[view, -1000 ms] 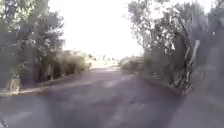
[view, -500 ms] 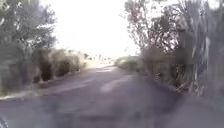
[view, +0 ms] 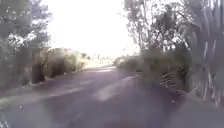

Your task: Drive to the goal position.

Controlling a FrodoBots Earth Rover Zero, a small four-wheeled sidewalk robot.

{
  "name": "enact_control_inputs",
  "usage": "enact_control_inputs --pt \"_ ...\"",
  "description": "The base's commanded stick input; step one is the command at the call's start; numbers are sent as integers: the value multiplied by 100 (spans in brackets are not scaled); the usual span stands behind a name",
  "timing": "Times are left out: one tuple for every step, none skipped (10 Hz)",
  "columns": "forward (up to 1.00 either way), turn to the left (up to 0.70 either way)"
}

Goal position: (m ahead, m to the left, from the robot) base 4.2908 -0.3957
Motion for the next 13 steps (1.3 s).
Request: enact_control_inputs --pt "85 0" --pt "85 0" --pt "85 0" --pt "85 0" --pt "85 0" --pt "85 0" --pt "85 0" --pt "85 0" --pt "85 0" --pt "85 -10" --pt "85 -19" --pt "85 -29" --pt "85 -34"
